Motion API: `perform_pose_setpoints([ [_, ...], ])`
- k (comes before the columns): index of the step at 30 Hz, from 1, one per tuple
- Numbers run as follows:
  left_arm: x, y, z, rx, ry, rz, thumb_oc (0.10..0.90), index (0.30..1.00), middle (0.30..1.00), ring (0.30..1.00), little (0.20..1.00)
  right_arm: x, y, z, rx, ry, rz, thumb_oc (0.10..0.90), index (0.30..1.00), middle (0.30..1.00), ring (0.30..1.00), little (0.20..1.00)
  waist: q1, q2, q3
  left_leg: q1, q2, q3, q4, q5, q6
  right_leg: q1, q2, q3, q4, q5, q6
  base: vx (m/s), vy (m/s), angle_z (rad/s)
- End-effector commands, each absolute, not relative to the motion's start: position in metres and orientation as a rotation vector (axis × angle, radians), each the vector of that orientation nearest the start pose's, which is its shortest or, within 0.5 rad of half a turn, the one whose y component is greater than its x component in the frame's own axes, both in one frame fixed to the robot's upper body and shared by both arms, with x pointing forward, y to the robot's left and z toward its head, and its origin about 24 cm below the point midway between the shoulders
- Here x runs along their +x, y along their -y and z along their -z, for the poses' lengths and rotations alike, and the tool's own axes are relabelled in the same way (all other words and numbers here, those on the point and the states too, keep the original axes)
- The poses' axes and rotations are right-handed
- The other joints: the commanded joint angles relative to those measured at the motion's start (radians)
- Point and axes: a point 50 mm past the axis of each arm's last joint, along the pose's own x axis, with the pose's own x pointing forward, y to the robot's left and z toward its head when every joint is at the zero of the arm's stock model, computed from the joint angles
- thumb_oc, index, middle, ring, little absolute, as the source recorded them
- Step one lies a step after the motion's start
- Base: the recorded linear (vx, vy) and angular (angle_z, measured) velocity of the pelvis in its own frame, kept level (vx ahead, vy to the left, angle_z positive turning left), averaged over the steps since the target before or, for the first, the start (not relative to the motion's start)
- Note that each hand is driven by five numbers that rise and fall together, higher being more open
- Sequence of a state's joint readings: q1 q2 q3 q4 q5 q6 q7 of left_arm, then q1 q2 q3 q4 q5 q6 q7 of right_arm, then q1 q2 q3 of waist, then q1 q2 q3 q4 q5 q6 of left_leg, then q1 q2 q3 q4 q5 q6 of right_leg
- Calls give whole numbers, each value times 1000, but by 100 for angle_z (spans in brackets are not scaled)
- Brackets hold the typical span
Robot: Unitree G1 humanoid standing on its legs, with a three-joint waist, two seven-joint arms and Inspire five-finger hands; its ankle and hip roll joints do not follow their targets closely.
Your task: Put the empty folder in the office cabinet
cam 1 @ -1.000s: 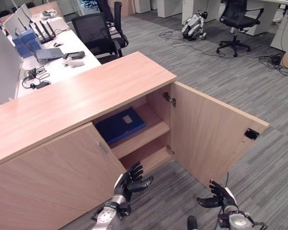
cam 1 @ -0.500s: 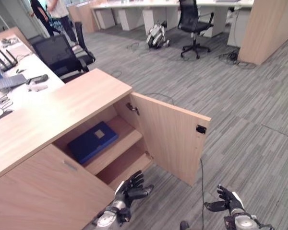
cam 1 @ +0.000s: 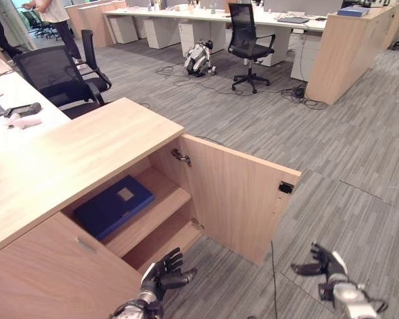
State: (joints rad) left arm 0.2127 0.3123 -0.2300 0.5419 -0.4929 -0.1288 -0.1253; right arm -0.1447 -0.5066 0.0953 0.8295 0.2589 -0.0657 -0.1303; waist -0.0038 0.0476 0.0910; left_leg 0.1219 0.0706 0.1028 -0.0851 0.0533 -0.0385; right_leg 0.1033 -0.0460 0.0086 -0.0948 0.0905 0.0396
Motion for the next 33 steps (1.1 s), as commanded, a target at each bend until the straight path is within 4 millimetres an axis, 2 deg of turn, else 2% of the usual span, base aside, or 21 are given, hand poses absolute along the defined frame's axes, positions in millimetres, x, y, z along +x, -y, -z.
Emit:
perform_pose_setpoints([
  [1, 182, -200, 71, -115, -459, 153, 800, 900, 900, 900, 900, 278, 318, -2, -314, -340, 372, 800, 900, 900, 900, 900, 35, -52, -54, 26, 50, -11, -2, -47, -63, 49, -71, -7, 10, -116, 101, -5, 45, 6],
  [3, 181, -199, 71, -108, -466, 181, 800, 900, 900, 900, 900, 307, 316, -32, -344, -264, 360, 800, 900, 900, 900, 900, 56, -63, -61, 28, 46, -12, -2, -53, -60, 50, -75, -14, 8, -110, 106, 4, 57, 5],
  [4, 182, -199, 71, -108, -466, 181, 800, 900, 900, 900, 900, 307, 316, -32, -344, -263, 360, 800, 900, 900, 900, 900, 56, -62, -60, 28, 46, -12, -2, -53, -60, 50, -75, -14, 8, -110, 106, 7, 59, -4],
  [5, 181, -198, 72, -105, -474, 198, 800, 900, 900, 900, 900, 323, 312, -49, -365, -229, 345, 800, 900, 900, 900, 900, 70, -70, -65, 25, 42, -16, -2, -54, -59, 53, -80, -21, 8, -108, 110, 2, 39, 3],
  [8, 182, -198, 72, -98, -480, 209, 800, 900, 900, 900, 900, 334, 307, -59, -376, -214, 324, 800, 900, 900, 900, 900, 81, -74, -66, 23, 39, -22, -2, -53, -57, 54, -83, -27, 8, -107, 113, -6, 36, 5],
  [9, 181, -197, 74, -96, -494, 209, 800, 900, 900, 900, 900, 345, 294, -67, -368, -187, 291, 800, 900, 900, 900, 900, 95, -82, -67, 17, 36, -29, -2, -52, -57, 53, -87, -33, 8, -105, 115, -19, 34, 8],
  [10, 181, -197, 74, -96, -494, 208, 800, 900, 900, 900, 900, 345, 294, -67, -368, -187, 290, 800, 900, 900, 900, 900, 94, -82, -67, 17, 36, -30, -2, -52, -57, 53, -87, -33, 8, -105, 115, -19, 31, 6],
  [12, 180, -197, 76, -92, -504, 207, 800, 900, 900, 900, 900, 353, 277, -69, -361, -169, 238, 800, 900, 900, 900, 900, 104, -87, -66, 12, 33, -39, -2, -52, -54, 54, -89, -37, 8, -104, 116, -8, 11, 9],
  [14, 180, -197, 76, -92, -504, 204, 800, 900, 900, 900, 900, 355, 269, -69, -353, -161, 219, 800, 900, 900, 900, 900, 107, -87, -66, 10, 31, -43, -2, -52, -53, 55, -90, -39, 8, -104, 116, -4, 6, 4],
  [16, 180, -197, 78, -88, -511, 195, 800, 900, 900, 900, 900, 358, 251, -66, -334, -147, 169, 800, 900, 900, 900, 900, 113, -88, -66, 7, 29, -51, -2, -50, -52, 55, -91, -42, 8, -104, 114, 0, 0, 0],
  [17, 181, -197, 78, -85, -509, 184, 800, 900, 900, 900, 900, 359, 234, -62, -318, -134, 120, 800, 900, 900, 900, 900, 117, -88, -66, 5, 29, -58, -2, -50, -51, 55, -92, -44, 8, -105, 113, 0, 0, 0],
  [22, 184, -197, 76, -87, -495, 163, 800, 900, 900, 900, 900, 353, 198, -52, -299, -111, -3, 800, 900, 900, 900, 900, 122, -85, -64, -3, 28, -75, -2, -45, -53, 53, -92, -54, 8, -107, 110, -3, -7, 6],
  [26, 188, -199, 74, -91, -477, 130, 800, 900, 900, 900, 900, 342, 182, -46, -271, -83, -69, 800, 900, 900, 900, 900, 124, -80, -62, -11, 28, -92, -2, -39, -58, 55, -92, -65, 8, -112, 107, 0, -27, 12],
  [27, 189, -200, 73, -91, -470, 120, 800, 900, 900, 900, 900, 333, 177, -42, -246, -75, -97, 800, 900, 900, 900, 900, 125, -77, -59, -16, 28, -102, -2, -35, -62, 55, -91, -74, 8, -114, 105, -10, -36, 16],
  [28, 188, -200, 73, -91, -470, 120, 800, 900, 900, 900, 900, 333, 177, -42, -246, -76, -97, 800, 900, 900, 900, 900, 124, -77, -59, -17, 28, -103, -2, -35, -62, 56, -91, -75, 8, -115, 105, -19, -55, 17],
  [30, 188, -205, 72, -88, -465, 90, 800, 900, 900, 900, 900, 311, 167, -33, -222, -58, -176, 800, 900, 900, 900, 900, 127, -71, -52, -32, 29, -132, -2, -23, -74, 59, -89, -101, 8, -121, 102, -22, -74, 26],
  [31, 188, -205, 73, -88, -465, 90, 800, 900, 900, 900, 900, 311, 167, -33, -222, -59, -176, 800, 900, 900, 900, 900, 126, -71, -53, -32, 29, -133, -2, -22, -74, 59, -89, -102, 8, -121, 102, -17, -57, 32],
  [33, 187, -206, 73, -92, -467, 75, 800, 900, 900, 900, 900, 297, 165, -26, -190, -65, -196, 800, 900, 900, 900, 900, 127, -67, -52, -39, 30, -149, -2, -16, -79, 62, -88, -119, 8, -125, 99, -5, -47, 27],
])
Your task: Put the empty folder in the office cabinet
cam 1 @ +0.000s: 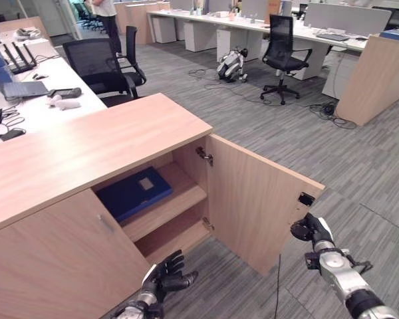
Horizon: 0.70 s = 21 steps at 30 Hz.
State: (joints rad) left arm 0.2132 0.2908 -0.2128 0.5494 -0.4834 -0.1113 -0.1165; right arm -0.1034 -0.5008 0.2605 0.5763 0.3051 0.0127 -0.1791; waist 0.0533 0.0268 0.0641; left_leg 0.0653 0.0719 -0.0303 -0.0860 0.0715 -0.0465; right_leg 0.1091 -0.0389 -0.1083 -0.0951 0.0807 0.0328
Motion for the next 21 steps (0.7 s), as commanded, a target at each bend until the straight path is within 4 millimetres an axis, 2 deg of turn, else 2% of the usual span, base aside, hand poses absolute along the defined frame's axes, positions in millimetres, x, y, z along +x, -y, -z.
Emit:
perform_pose_setpoints([
  [1, 186, -207, 74, -92, -467, 65, 800, 900, 900, 900, 900, 290, 164, -23, -184, -69, -210, 800, 900, 900, 900, 900, 71, -45, -23, 13, 30, -23, -1, -30, -74, 57, -94, -12, 8, -118, 104, -3, -70, 28],
  [5, 182, -213, 75, -94, -469, 28, 800, 900, 900, 900, 900, 267, 156, -12, -204, -86, -299, 800, 900, 900, 900, 900, 83, -38, -17, -6, 34, -61, -1, -13, -88, 63, -86, -47, 8, -130, 99, -21, -75, 25],
  [9, 184, -215, 74, -93, -457, 9, 800, 900, 900, 900, 900, 261, 151, -11, -239, -85, -361, 800, 900, 900, 900, 900, 112, -30, 11, -64, 29, -122, 8, 19, -106, 52, -89, -92, 8, -135, 99, -100, -33, 23],
  [10, 185, -214, 74, -94, -456, 7, 800, 900, 900, 900, 900, 261, 152, -11, -243, -82, -359, 800, 900, 900, 900, 900, 115, -28, 20, -87, 32, -113, 21, 27, -112, 53, -96, -114, 8, -135, 100, -117, 45, 52],
  [11, 189, -212, 74, -96, -451, 10, 800, 900, 900, 900, 900, 261, 152, -13, -248, -72, -360, 800, 900, 900, 900, 900, 113, -31, 32, -125, 43, -66, 52, 35, -117, 55, -111, -143, 8, -136, 102, -153, 86, 68],
  [12, 193, -208, 73, -95, -447, 20, 800, 900, 900, 900, 900, 263, 153, -15, -263, -61, -355, 800, 900, 900, 900, 900, 95, -35, 41, -152, 66, 34, 87, 41, -111, 53, -127, -172, 8, -131, 104, -256, 141, 69],
  [13, 199, -206, 71, -89, -443, 28, 800, 900, 900, 900, 900, 266, 149, -17, -285, -53, -367, 800, 900, 900, 900, 900, 51, -41, 41, -153, 155, 297, 139, 47, -97, 42, -148, -240, 12, -119, 105, -197, 106, 91],
  [14, 199, -207, 71, -90, -443, 26, 800, 900, 900, 900, 900, 266, 148, -17, -285, -52, -368, 800, 900, 900, 900, 900, 56, -41, 40, -153, 158, 305, 142, 43, -98, 38, -147, -232, 13, -119, 105, -194, 106, 126],
  [15, 198, -208, 73, -89, -454, 26, 800, 900, 900, 900, 900, 265, 146, -17, -294, -55, -383, 800, 900, 900, 900, 900, 36, -42, 40, -126, 200, 420, 162, 38, -102, 43, -154, -269, 18, -121, 103, -96, 67, 131],
  [16, 196, -208, 75, -91, -465, 27, 800, 900, 900, 900, 900, 263, 143, -16, -300, -59, -406, 800, 900, 900, 900, 900, 25, -43, 36, -109, 225, 484, 177, 34, -102, 47, -160, -295, 22, -120, 98, -49, 92, 111],
  [17, 194, -209, 76, -89, -471, 29, 800, 900, 900, 900, 900, 261, 140, -15, -308, -62, -431, 800, 900, 900, 900, 900, 25, -46, 31, -92, 235, 481, 197, 10, -118, 64, -164, -300, 22, -134, 99, -58, 61, 79],
  [18, 194, -209, 76, -89, -470, 28, 800, 900, 900, 900, 900, 261, 140, -15, -308, -62, -432, 800, 900, 900, 900, 900, 23, -44, 35, -101, 241, 498, 205, 24, -105, 56, -165, -317, 26, -121, 94, 5, 98, 90],
  [19, 190, -211, 79, -69, -491, 35, 800, 900, 900, 900, 900, 257, 133, -14, -330, -66, -494, 800, 900, 900, 900, 900, 33, -52, 29, -105, 237, 458, 244, 4, -110, 73, -177, -349, 34, -118, 90, -18, 137, 83],
  [20, 190, -211, 80, -57, -502, 42, 800, 900, 900, 900, 900, 256, 126, -15, -336, -59, -538, 800, 900, 900, 900, 900, 46, -52, 22, -90, 223, 438, 214, -3, -114, 82, -182, -382, 44, -119, 93, 134, 127, 70],
  [21, 190, -210, 81, -45, -507, 49, 800, 900, 900, 900, 900, 255, 123, -15, -334, -61, -548, 800, 900, 900, 900, 900, 52, -55, 14, -79, 213, 409, 194, -21, -122, 98, -181, -379, 48, -135, 99, 132, 131, 54],
])
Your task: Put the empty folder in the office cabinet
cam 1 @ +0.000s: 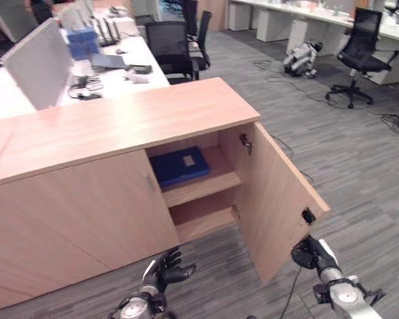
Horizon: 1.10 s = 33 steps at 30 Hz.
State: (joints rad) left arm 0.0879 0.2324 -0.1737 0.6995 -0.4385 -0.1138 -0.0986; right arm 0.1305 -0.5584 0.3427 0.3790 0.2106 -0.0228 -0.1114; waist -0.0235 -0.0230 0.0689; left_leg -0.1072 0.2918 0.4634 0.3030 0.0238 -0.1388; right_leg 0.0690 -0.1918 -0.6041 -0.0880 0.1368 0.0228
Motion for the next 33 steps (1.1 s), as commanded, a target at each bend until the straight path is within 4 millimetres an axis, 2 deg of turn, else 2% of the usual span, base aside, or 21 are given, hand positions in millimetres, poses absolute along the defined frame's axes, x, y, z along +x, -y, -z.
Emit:
perform_pose_setpoints([
  [1, 189, -211, 82, -33, -513, 53, 800, 900, 900, 900, 900, 255, 115, -16, -326, -54, -584, 800, 900, 900, 900, 900, 145, -11, 4, 98, -19, -97, -216, 20, -20, 140, -31, 106, 51, -191, 115, 107, 73, 80],
  [2, 189, -211, 82, -32, -513, 52, 800, 900, 900, 900, 900, 255, 115, -17, -325, -54, -585, 800, 900, 900, 900, 900, 143, -13, 4, 99, -22, -98, -219, 21, -18, 141, -33, 104, 52, -191, 116, 36, 184, 90],
  [5, 190, -220, 84, 51, -542, 68, 800, 900, 900, 900, 900, 264, 81, -38, -281, 40, -719, 800, 900, 900, 900, 900, 211, -45, 0, 81, -96, -156, -266, 3, 24, 121, -76, 67, 137, -184, 139, 39, 226, 142],
  [7, 194, -225, 83, 122, -554, 89, 800, 900, 900, 900, 900, 271, 32, -81, -256, 222, -877, 800, 900, 900, 900, 900, 259, -54, 14, 61, -150, -170, -285, 1, 74, 63, -134, 49, 272, -155, 165, -25, 288, 140],
  [8, 195, -225, 83, 122, -551, 87, 800, 900, 900, 900, 900, 272, 32, -81, -256, 226, -877, 800, 900, 900, 900, 900, 257, -58, 15, 59, -155, -169, -286, 2, 77, 57, -141, 51, 280, -158, 168, -13, 185, 77],
  [11, 195, -229, 85, 159, -568, 83, 800, 900, 900, 900, 900, 266, -19, -128, -235, 421, -1028, 800, 900, 900, 900, 900, 284, -57, 40, 89, -190, -184, -316, -14, 111, -14, -204, 84, 453, -65, 211, 83, 150, 44],
  [12, 196, -231, 85, 173, -574, 73, 800, 900, 900, 900, 900, 261, -32, -145, -228, 497, -1067, 800, 900, 900, 900, 900, 291, -52, 49, 94, -190, -196, -321, -13, 114, -33, -196, 110, 489, -48, 224, 91, 109, -3],
  [13, 198, -230, 86, 187, -579, 75, 800, 900, 900, 900, 900, 255, -38, -154, -202, 540, -1080, 800, 900, 900, 900, 900, 293, -46, 49, 105, -197, -233, -339, -14, 119, -50, -143, 182, 481, -91, 217, 60, 69, 9],
  [14, 199, -230, 86, 186, -578, 75, 800, 900, 900, 900, 900, 255, -38, -155, -203, 541, -1080, 800, 900, 900, 900, 900, 293, -44, 47, 101, -195, -233, -338, -11, 119, -52, -139, 180, 476, -86, 215, 79, 40, 41],
  [17, 205, -224, 86, 190, -573, 90, 800, 900, 900, 900, 900, 253, -36, -160, -199, 562, -1084, 800, 900, 900, 900, 900, 264, -35, 47, 114, -225, -328, -357, -9, 116, -72, -16, 327, 357, -192, 176, 151, -13, 59],
  [18, 210, -221, 83, 184, -557, 92, 800, 900, 900, 900, 900, 256, -27, -152, -202, 525, -1059, 800, 900, 900, 900, 900, 243, -30, 55, 124, -237, -371, -367, -11, 110, -95, -4, 395, 284, -184, 165, 196, -64, 43],
  [21, 212, -216, 84, 183, -555, 100, 800, 900, 900, 900, 900, 261, -15, -135, -218, 456, -1019, 800, 900, 900, 900, 900, 210, -26, 53, 134, -242, -409, -372, -18, 106, -106, -7, 423, 241, -164, 166, 82, -38, 61],
  [22, 213, -215, 84, 185, -555, 101, 800, 900, 900, 900, 900, 265, -4, -120, -221, 388, -978, 800, 900, 900, 900, 900, 196, -28, 49, 137, -246, -423, -375, -23, 106, -98, -8, 434, 218, -157, 164, 112, -79, 45],
  [24, 220, -207, 84, 155, -544, 88, 800, 900, 900, 900, 900, 271, 29, -58, -235, 123, -822, 800, 900, 900, 900, 900, 166, -38, 35, 148, -254, -422, -377, -33, 105, -69, -15, 447, 178, -131, 167, 102, -75, 7],
  [25, 219, -207, 85, 155, -545, 89, 800, 900, 900, 900, 900, 271, 29, -58, -235, 122, -821, 800, 900, 900, 900, 900, 166, -37, 35, 149, -254, -422, -377, -34, 105, -68, -15, 447, 177, -131, 167, 54, -22, 15],
  [26, 217, -206, 86, 142, -547, 85, 800, 900, 900, 900, 900, 265, 48, -28, -266, 6, -758, 800, 900, 900, 900, 900, 156, -36, 28, 157, -255, -415, -379, -39, 105, -56, -16, 451, 161, -123, 169, 71, -13, -9],
  [27, 209, -205, 89, 117, -561, 85, 800, 900, 900, 900, 900, 248, 83, 22, -311, -213, -642, 800, 900, 900, 900, 900, 143, -32, 17, 165, -257, -403, -384, -42, 104, -40, -19, 447, 134, -120, 171, 86, -12, -16],
  [28, 204, -204, 92, 109, -573, 90, 800, 900, 900, 900, 900, 235, 105, 50, -336, -338, -552, 800, 900, 900, 900, 900, 135, -27, 11, 169, -259, -400, -386, -44, 104, -32, -19, 447, 121, -121, 172, 60, -2, -12],
  [29, 204, -204, 92, 109, -575, 91, 800, 900, 900, 900, 900, 234, 105, 51, -336, -339, -551, 800, 900, 900, 900, 900, 136, -27, 10, 171, -259, -401, -386, -45, 104, -30, -18, 447, 120, -121, 172, 44, 4, 16],
  [32, 187, -199, 107, 96, -655, 96, 800, 900, 900, 900, 900, 191, 159, 108, -287, -665, -279, 800, 900, 900, 900, 900, 100, -13, -12, 195, -256, -389, -390, -57, 98, 6, -13, 457, 70, -122, 172, 72, -22, 26],
  [33, 187, -199, 107, 96, -655, 97, 800, 900, 900, 900, 900, 191, 159, 108, -287, -665, -278, 800, 900, 900, 900, 900, 101, -12, -11, 197, -256, -388, -390, -58, 98, 7, -13, 457, 69, -121, 172, 71, -41, 24],
])
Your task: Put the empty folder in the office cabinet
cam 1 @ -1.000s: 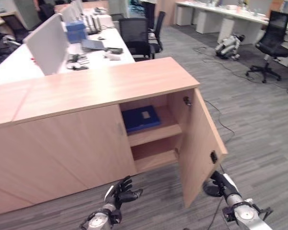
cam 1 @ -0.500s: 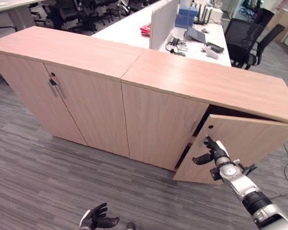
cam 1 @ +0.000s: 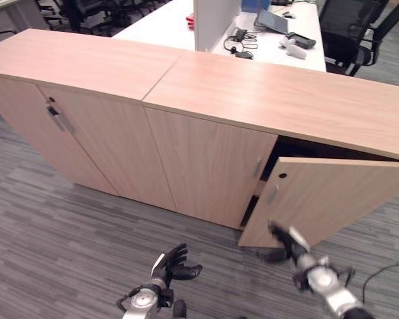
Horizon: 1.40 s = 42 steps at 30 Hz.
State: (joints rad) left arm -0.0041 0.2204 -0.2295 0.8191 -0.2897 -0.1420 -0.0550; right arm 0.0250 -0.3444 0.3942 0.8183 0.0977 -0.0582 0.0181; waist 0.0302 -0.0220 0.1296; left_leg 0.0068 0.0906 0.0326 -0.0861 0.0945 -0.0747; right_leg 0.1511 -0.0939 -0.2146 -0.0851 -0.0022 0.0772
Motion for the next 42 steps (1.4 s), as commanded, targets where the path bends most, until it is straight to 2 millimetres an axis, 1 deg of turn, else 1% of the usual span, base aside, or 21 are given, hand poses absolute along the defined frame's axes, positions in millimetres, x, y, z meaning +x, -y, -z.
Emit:
perform_pose_setpoints([
  [1, 181, -203, 110, 101, -677, 106, 800, 900, 900, 900, 900, 180, 177, 116, -249, -726, -189, 800, 900, 900, 900, 900, 40, -8, -74, 91, -53, 48, -1, -131, 32, -66, -109, 74, 56, 18, 116, 41, 0, 7],
  [3, 175, -211, 110, 87, -683, 78, 800, 900, 900, 900, 900, 164, 201, 126, -227, -807, -75, 800, 900, 900, 900, 900, 30, 3, -79, 101, -50, 53, -1, -134, 30, -52, -108, 79, 36, 19, 114, 46, -11, -4],
  [4, 173, -211, 110, 76, -677, 75, 800, 900, 900, 900, 900, 155, 209, 132, -201, -853, -19, 800, 900, 900, 900, 900, 25, 8, -82, 105, -49, 58, -1, -135, 28, -49, -107, 82, 27, 21, 114, 28, -24, -7],
  [5, 173, -210, 109, 65, -671, 77, 800, 900, 900, 900, 900, 152, 216, 134, -186, -879, 20, 800, 900, 900, 900, 900, 22, 11, -82, 109, -46, 65, -1, -136, 27, -47, -106, 83, 20, 23, 113, 24, -37, -13],
  [6, 172, -210, 108, 52, -670, 79, 800, 900, 900, 900, 900, 147, 227, 137, -157, -910, 91, 800, 900, 900, 900, 900, 18, 17, -83, 114, -43, 78, -1, -136, 24, -45, -105, 90, 10, 25, 115, 16, -29, -15],
  [7, 172, -210, 108, 51, -669, 80, 800, 900, 900, 900, 900, 147, 227, 137, -157, -910, 91, 800, 900, 900, 900, 900, 19, 17, -83, 115, -43, 79, -1, -136, 24, -45, -105, 91, 10, 25, 114, 8, -35, -13],
  [10, 170, -209, 110, 38, -675, 77, 800, 900, 900, 900, 900, 137, 235, 141, -139, -956, 140, 800, 900, 900, 900, 900, 11, 22, -87, 120, -40, 91, -1, -138, 20, -40, -106, 95, 2, 26, 115, 12, -30, -9],
  [12, 170, -207, 110, 27, -677, 76, 800, 900, 900, 900, 900, 126, 238, 146, -148, -1006, 142, 800, 900, 900, 900, 900, 3, 26, -87, 125, -35, 96, -1, -137, 16, -34, -103, 96, -1, 23, 112, 12, -37, -17],
  [13, 170, -207, 110, 27, -677, 75, 800, 900, 900, 900, 900, 126, 238, 146, -149, -1006, 142, 800, 900, 900, 900, 900, 3, 26, -87, 125, -35, 96, -1, -137, 16, -34, -103, 96, -1, 23, 112, 3, -34, -16],
  [19, 168, -207, 112, 17, -684, 71, 800, 900, 900, 900, 900, 109, 240, 152, -128, -1066, 166, 800, 900, 900, 900, 900, -11, 35, -86, 133, -27, 99, -1, -136, 11, -26, -92, 96, -2, 15, 104, 0, -9, -3],
  [24, 165, -207, 115, 31, -706, 70, 800, 900, 900, 900, 900, 104, 239, 153, -139, -1084, 155, 800, 900, 900, 900, 900, -16, 38, -87, 137, -24, 99, -1, -136, 9, -23, -90, 99, -2, 12, 101, 0, 0, 0],
  [29, 161, -209, 120, 115, -744, 83, 800, 900, 900, 900, 900, 105, 242, 153, -121, -1081, 187, 800, 900, 900, 900, 900, -25, 40, -88, 139, -25, 94, -1, -139, 9, -21, -89, 105, -1, 9, 99, 0, 0, 0],
  [31, 157, -209, 125, 179, -778, 99, 800, 900, 900, 900, 900, 109, 244, 151, -102, -1062, 212, 800, 900, 900, 900, 900, -29, 41, -87, 140, -25, 92, -1, -141, 9, -21, -89, 108, 0, 7, 98, 0, 0, 0],
  [32, 157, -209, 125, 179, -777, 99, 800, 900, 900, 900, 900, 109, 244, 151, -102, -1062, 212, 800, 900, 900, 900, 900, -29, 41, -86, 140, -25, 92, -1, -141, 9, -21, -89, 108, 0, 7, 98, 0, 0, 0],
  [33, 154, -210, 129, 231, -808, 116, 800, 900, 900, 900, 900, 110, 245, 150, -90, -1055, 223, 800, 900, 900, 900, 900, -31, 42, -87, 141, -25, 93, -1, -142, 9, -21, -90, 110, 1, 7, 98, 0, 0, 0],
  [35, 153, -210, 130, 246, -817, 122, 800, 900, 900, 900, 900, 112, 245, 150, -85, -1050, 225, 800, 900, 900, 900, 900, -32, 42, -87, 142, -25, 93, -1, -143, 9, -22, -90, 111, 2, 8, 98, 0, 0, 0],
  [37, 147, -211, 136, 327, -862, 154, 800, 900, 900, 900, 900, 115, 244, 149, -50, -1034, 241, 800, 900, 900, 900, 900, -36, 41, -89, 144, -26, 96, -1, -146, 9, -23, -90, 115, 3, 7, 98, 0, 0, 0],
  [38, 147, -211, 136, 327, -862, 155, 800, 900, 900, 900, 900, 115, 244, 149, -49, -1034, 242, 800, 900, 900, 900, 900, -36, 41, -89, 144, -26, 96, -1, -146, 9, -23, -90, 115, 3, 7, 98, 0, 0, 0],
  [39, 145, -211, 138, 362, -883, 171, 800, 900, 900, 900, 900, 120, 244, 148, 4, -1009, 275, 800, 900, 900, 900, 900, -38, 40, -89, 146, -26, 99, -1, -148, 9, -24, -89, 117, 3, 7, 99, 0, 0, 0],
  [42, 142, -212, 140, 385, -897, 181, 800, 900, 900, 900, 900, 124, 243, 146, 33, -985, 286, 800, 900, 900, 900, 900, -38, 39, -91, 148, -25, 102, -1, -150, 8, -24, -88, 120, 4, 7, 98, 0, 0, 0],
])
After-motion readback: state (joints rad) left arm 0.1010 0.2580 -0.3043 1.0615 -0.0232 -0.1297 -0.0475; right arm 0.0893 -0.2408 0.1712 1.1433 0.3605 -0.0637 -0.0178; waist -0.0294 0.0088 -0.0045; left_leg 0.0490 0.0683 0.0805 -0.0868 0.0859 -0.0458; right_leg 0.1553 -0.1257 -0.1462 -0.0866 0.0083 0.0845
